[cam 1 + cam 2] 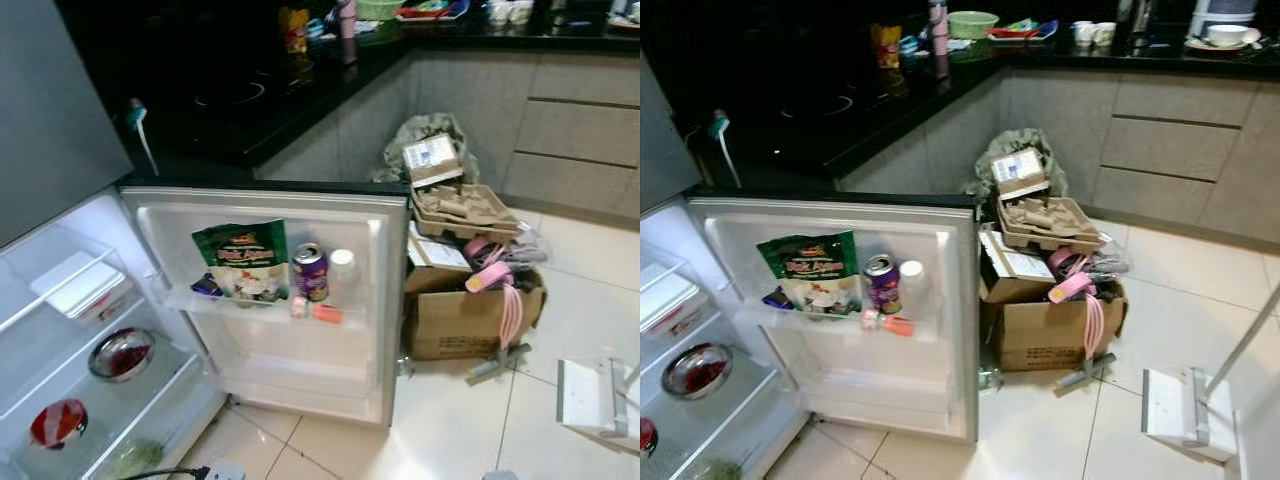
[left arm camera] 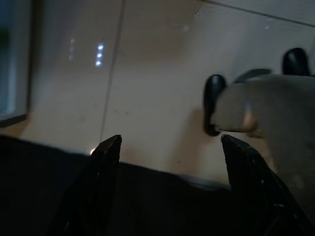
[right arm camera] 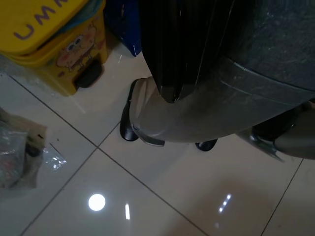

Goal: Restocking fridge

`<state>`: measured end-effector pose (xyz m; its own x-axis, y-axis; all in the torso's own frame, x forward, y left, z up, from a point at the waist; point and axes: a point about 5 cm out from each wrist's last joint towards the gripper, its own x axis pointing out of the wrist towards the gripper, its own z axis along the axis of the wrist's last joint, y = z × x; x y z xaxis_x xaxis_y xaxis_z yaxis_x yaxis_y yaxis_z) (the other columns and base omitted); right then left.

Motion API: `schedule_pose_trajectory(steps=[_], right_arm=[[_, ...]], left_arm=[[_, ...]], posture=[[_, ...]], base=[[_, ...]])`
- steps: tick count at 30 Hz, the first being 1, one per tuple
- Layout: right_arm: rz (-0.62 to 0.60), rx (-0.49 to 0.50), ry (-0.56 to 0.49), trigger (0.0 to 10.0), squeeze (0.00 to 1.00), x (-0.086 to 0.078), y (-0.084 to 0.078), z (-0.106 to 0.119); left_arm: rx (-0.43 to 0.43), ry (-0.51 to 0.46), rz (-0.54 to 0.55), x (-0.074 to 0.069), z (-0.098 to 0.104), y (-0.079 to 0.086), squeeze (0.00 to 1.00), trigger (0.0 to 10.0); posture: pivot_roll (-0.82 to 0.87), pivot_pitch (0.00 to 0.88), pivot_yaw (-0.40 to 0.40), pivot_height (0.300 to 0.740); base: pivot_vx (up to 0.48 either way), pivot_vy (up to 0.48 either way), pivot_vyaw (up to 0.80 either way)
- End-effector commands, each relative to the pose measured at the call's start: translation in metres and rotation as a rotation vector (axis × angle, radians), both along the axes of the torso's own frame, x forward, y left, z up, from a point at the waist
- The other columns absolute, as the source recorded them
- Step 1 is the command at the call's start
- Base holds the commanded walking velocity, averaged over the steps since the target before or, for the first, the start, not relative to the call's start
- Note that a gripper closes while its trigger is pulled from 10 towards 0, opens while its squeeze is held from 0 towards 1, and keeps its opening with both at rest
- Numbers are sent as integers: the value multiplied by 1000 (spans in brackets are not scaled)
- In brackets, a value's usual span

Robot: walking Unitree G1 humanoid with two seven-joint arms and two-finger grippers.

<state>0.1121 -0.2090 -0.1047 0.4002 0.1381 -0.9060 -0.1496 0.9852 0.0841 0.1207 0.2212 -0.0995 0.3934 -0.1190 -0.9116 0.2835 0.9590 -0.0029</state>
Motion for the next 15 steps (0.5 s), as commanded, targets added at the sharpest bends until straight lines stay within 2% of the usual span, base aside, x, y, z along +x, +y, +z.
schedule_pose_trajectory(steps=[1,15], right_arm=[[19,1,10,10000,0,0,3,-1],[19,18,5,10000,0,2,4,0]], left_arm=[[26,-6,-2,2,-1,-4,0,10000],[84,-3,12,-2,-4,-7,0,10000]], posture=[[-45,0,35,740],[-37,0,24,740]], base=[[0,0,750],[0,0,743]])
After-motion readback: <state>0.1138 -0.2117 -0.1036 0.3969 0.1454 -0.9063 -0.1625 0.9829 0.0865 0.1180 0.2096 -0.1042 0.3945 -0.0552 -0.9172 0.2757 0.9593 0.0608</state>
